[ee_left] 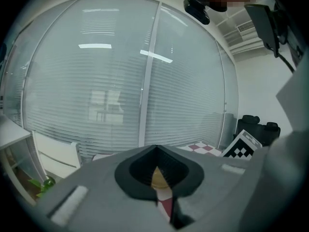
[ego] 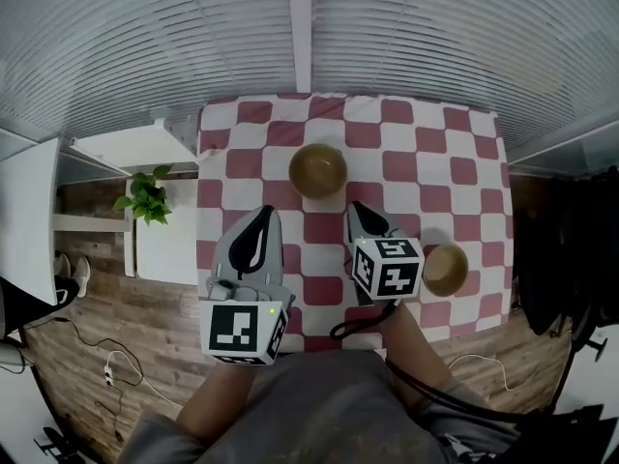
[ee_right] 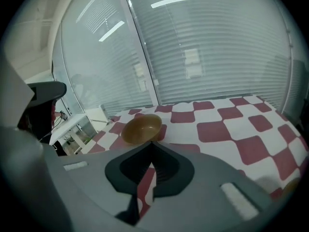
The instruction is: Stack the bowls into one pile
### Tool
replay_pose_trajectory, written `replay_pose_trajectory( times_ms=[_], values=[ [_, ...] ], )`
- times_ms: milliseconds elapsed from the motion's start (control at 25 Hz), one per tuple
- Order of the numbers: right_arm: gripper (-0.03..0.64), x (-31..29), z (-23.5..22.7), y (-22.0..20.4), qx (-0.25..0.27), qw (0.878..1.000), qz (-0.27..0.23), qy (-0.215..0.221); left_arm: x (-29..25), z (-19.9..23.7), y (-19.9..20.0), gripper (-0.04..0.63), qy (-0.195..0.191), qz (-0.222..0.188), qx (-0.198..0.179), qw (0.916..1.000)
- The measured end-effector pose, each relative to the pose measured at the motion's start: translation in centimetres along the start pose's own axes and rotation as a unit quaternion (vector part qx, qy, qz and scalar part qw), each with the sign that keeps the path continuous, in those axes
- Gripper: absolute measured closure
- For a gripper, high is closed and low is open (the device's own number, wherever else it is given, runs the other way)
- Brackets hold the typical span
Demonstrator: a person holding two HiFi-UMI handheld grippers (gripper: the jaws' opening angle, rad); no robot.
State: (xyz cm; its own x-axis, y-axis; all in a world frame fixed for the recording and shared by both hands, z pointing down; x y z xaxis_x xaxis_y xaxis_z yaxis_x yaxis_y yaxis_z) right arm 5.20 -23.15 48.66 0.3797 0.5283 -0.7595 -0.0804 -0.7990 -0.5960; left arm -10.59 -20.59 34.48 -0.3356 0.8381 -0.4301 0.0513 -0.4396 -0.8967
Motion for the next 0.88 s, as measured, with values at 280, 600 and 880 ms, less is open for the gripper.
replay_pose_trajectory(
  times_ms=[280, 600, 880],
  values=[
    [0.589, -1.1, -0.6, 1.9, 0.009, 1.0, -0.016, -0.018, -1.2, 1.0, -0.2, 0.595, -0.001, 0.008, 0.004, 1.0],
    [0.537, -2.6, -1.4, 4.2, 0.007, 0.999, -0.027, -0.028, -2.3, 2.4, -0.5, 0.595, 0.007, 0.017, 0.012, 0.9997],
    [0.499, -4.6, -1.4, 5.0, 0.006, 1.0, -0.015, -0.018, -4.0, 3.6, -0.8, 0.595, 0.013, 0.029, 0.019, 0.9993]
  ],
)
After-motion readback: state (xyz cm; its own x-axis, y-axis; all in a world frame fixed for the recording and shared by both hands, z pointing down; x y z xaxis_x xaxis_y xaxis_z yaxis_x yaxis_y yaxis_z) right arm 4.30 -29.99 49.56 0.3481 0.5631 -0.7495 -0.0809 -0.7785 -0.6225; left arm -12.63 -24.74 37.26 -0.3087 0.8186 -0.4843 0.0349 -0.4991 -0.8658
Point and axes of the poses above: the fingertips, and each gripper's own axes: x backward along the fingers, z to its left, y out of its top, the point moved 3 cm from there along x, backward along the fingers, and after that the axes turned 9 degrees about z, right-handed, at the moved point
